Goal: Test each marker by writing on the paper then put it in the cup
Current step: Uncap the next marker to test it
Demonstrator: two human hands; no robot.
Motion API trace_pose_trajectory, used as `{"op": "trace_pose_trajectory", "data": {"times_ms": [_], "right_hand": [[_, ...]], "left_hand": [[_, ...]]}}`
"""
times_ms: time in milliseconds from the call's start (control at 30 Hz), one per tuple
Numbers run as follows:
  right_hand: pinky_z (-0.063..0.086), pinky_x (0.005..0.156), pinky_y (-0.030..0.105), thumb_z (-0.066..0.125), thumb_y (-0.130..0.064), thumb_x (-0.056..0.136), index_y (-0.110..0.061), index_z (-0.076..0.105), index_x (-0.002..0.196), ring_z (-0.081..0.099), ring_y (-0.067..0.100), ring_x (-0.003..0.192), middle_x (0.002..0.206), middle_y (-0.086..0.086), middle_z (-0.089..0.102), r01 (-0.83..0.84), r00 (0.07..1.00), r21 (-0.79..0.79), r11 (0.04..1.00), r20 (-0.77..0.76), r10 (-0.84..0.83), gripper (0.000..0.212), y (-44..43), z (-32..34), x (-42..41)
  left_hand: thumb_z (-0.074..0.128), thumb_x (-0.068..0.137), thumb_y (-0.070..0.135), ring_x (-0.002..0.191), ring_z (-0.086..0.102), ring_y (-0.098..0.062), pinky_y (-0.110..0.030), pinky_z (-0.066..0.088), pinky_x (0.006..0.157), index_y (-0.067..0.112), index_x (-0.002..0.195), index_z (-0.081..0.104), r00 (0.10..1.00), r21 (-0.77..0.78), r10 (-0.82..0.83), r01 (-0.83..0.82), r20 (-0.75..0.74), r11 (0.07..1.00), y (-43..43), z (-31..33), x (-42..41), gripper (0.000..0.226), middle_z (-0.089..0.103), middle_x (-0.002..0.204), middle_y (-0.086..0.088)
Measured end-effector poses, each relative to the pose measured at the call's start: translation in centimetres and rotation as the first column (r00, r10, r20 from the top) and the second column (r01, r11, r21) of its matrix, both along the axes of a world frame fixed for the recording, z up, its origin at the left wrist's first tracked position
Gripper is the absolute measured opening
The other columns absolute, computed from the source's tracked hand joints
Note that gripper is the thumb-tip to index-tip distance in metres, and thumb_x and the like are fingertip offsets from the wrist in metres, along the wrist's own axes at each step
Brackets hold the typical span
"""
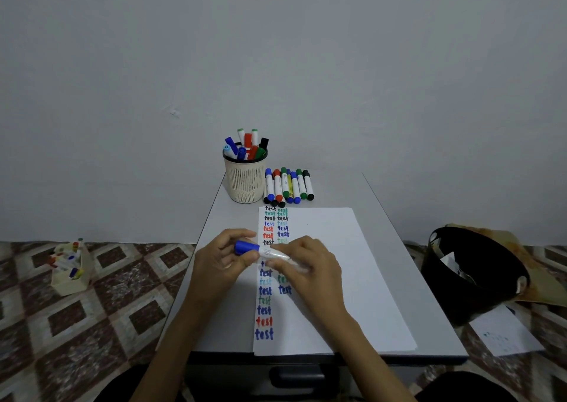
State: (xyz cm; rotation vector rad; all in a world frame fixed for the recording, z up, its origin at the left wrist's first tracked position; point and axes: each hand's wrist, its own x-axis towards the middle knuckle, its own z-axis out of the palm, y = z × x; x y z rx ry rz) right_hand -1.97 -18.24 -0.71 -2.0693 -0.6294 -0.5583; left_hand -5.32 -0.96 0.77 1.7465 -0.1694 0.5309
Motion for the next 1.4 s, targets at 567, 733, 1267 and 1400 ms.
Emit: {"op": "trace_pose_trajectory", "data": {"times_ms": [567, 733, 1267, 1400], "right_hand": [[0.057, 0.063, 0.028, 0.065, -0.012, 0.089, -0.024, 0.026, 0.148, 0.064, 0.016, 0.063, 0.077, 0.005, 0.066, 0.024, 0.998, 0.071, 0.997, 0.059, -0.028, 0.072, 5.2, 10.6, 11.4], [0.058, 0.064, 0.037, 0.061, -0.009, 0.091, -0.016, 0.028, 0.146, 0.064, 0.023, 0.063, 0.076, 0.012, 0.065, 0.029, 0.982, 0.227, 0.973, 0.177, -0.071, 0.065, 8.3, 14.4, 14.8], [0.041, 0.084, 0.035, 0.051, -0.031, 0.096, -0.015, 0.067, 0.116, 0.049, 0.024, 0.103, 0.107, 0.009, 0.058, 0.154, 0.976, -0.268, 0.951, 0.194, -0.103, 0.030, 8.8, 9.5, 18.6], [0.043, 0.083, 0.030, 0.042, -0.011, 0.096, -0.022, 0.050, 0.136, 0.048, 0.017, 0.109, 0.119, 0.006, 0.052, 0.169, 0.986, 0.012, 0.986, 0.002, -0.169, 0.042, 5.6, 8.3, 19.2]], "left_hand": [[0.000, 0.078, 0.063, 0.140, 0.008, -0.005, -0.035, -0.005, 0.114, 0.026, 0.146, 0.017, 0.954, 0.818, 0.281, -0.080, -0.103, 0.570, -0.2, -3.2, 1.7, 0.079, 0.015, 0.154, 0.008], [0.002, 0.084, 0.060, 0.141, 0.007, -0.005, -0.038, -0.008, 0.114, 0.028, 0.145, 0.017, 0.934, 0.844, 0.320, -0.037, -0.162, 0.535, -0.4, -2.8, 1.8, 0.071, 0.013, 0.154, 0.009], [0.013, 0.084, 0.060, 0.140, 0.010, -0.004, -0.042, -0.003, 0.116, 0.030, 0.143, 0.024, 0.931, 0.811, 0.300, -0.009, -0.206, 0.585, -0.3, -2.6, 1.9, 0.067, 0.017, 0.153, 0.010], [0.015, 0.084, 0.061, 0.140, 0.010, -0.004, -0.041, -0.004, 0.116, 0.029, 0.143, 0.025, 0.937, 0.792, 0.279, -0.003, -0.212, 0.611, -0.3, -2.5, 1.8, 0.068, 0.018, 0.153, 0.010]]}}
